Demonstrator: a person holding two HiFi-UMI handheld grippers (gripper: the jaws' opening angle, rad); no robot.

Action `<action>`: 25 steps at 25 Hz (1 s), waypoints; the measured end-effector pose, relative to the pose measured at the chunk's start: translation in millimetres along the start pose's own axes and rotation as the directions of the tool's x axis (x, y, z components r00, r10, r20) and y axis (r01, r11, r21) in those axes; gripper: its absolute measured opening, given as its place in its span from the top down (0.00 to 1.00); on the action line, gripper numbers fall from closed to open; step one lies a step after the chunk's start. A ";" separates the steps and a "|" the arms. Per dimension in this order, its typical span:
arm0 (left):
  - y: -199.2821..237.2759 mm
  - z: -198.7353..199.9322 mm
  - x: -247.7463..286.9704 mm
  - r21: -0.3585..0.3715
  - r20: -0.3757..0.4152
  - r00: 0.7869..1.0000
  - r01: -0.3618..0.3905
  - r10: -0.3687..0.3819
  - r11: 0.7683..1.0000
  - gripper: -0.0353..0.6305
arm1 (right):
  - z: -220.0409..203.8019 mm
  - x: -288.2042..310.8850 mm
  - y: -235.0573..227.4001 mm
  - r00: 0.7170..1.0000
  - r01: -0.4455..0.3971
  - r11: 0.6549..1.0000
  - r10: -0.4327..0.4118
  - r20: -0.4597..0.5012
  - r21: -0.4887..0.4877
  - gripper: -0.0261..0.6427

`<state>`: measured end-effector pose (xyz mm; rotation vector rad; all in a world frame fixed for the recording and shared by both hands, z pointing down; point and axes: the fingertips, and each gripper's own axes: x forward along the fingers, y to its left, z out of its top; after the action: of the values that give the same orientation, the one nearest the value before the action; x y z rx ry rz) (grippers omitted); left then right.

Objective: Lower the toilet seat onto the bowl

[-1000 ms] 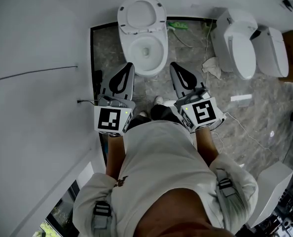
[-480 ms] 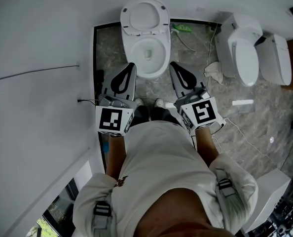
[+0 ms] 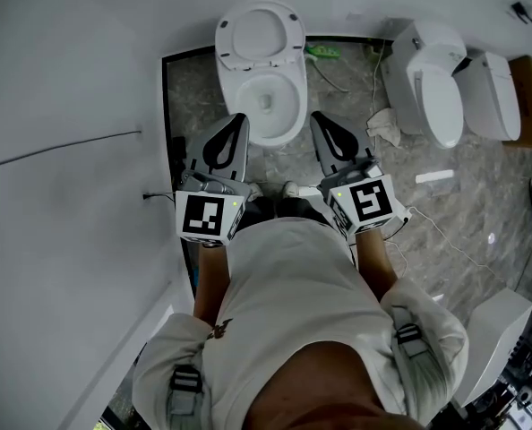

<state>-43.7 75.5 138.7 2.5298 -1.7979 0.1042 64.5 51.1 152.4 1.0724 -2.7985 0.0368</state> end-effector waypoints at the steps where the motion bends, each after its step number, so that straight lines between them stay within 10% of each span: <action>1: 6.5 -1.6 -2.0 -0.001 0.000 1.000 0.008 -0.008 1.000 0.91 | 0.6 4.8 5.0 1.000 0.008 1.000 -0.008 -0.001 -0.003 0.93; 25: 86.7 -41.9 35.6 -0.023 -0.023 0.991 0.133 -0.134 0.991 0.91 | -20.2 83.4 8.8 0.983 0.154 0.985 -0.161 -0.090 -0.080 0.93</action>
<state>-115.3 16.3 182.4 2.6126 -1.6064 0.1104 -0.1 3.9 184.5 1.2362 -2.6010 -0.0292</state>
